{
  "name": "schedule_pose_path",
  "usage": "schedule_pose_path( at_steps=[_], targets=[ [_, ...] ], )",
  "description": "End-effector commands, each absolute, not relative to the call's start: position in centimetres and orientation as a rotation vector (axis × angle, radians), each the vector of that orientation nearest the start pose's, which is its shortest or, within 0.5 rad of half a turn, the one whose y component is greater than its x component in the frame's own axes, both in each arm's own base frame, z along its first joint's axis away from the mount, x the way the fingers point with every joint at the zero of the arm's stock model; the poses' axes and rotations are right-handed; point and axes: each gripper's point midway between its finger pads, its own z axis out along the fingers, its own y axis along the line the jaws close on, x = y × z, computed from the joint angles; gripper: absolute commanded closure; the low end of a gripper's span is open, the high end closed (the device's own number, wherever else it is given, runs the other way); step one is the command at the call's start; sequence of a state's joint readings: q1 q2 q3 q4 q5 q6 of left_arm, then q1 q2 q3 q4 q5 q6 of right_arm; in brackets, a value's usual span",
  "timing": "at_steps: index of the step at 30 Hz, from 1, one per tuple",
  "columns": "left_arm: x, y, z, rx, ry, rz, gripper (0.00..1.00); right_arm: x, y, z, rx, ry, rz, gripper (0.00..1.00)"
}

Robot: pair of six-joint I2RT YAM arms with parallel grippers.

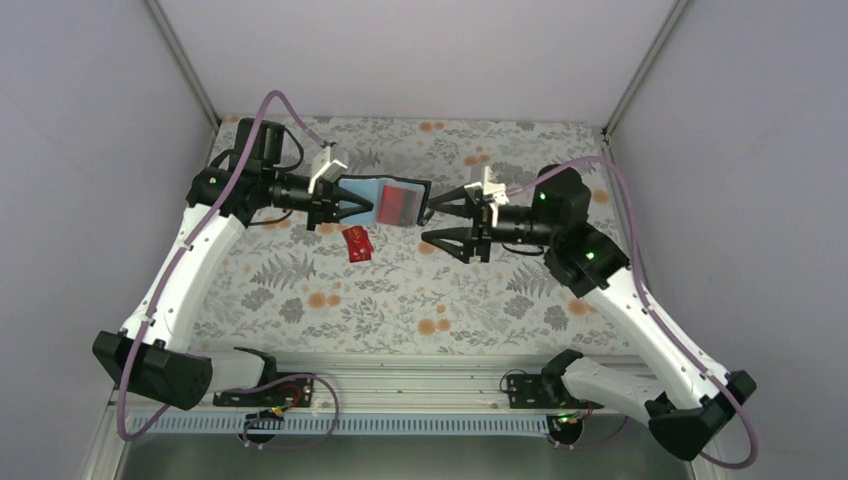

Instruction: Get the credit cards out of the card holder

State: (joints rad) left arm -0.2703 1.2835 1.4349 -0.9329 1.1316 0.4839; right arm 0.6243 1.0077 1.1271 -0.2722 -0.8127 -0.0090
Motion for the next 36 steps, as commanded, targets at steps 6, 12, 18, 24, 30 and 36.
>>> schedule_pose_path(
  at_steps=[6,12,18,24,30,36],
  targets=[
    [23.0,-22.6,37.0,1.232,1.617,-1.162,0.98,18.7,30.3,39.5,-1.154,1.380,1.190,0.35],
    [22.9,-22.6,37.0,1.237,1.612,-1.171,0.98,20.3,30.5,38.3,-1.119,1.455,1.139,0.35],
    [22.7,-22.6,37.1,1.242,1.605,-1.171,0.98,21.1,30.0,37.5,-1.078,1.498,1.101,0.29],
    [22.7,-22.7,37.1,1.246,1.604,-1.175,0.98,20.9,30.3,37.8,-1.102,1.477,1.120,0.24],
    [22.4,-22.6,37.1,1.251,1.598,-1.172,0.98,21.0,30.3,37.5,-1.103,1.485,1.115,0.19],
    [22.7,-22.7,36.9,1.244,1.609,-1.176,0.98,19.4,31.2,38.1,-1.187,1.432,1.224,0.26]
  ],
)
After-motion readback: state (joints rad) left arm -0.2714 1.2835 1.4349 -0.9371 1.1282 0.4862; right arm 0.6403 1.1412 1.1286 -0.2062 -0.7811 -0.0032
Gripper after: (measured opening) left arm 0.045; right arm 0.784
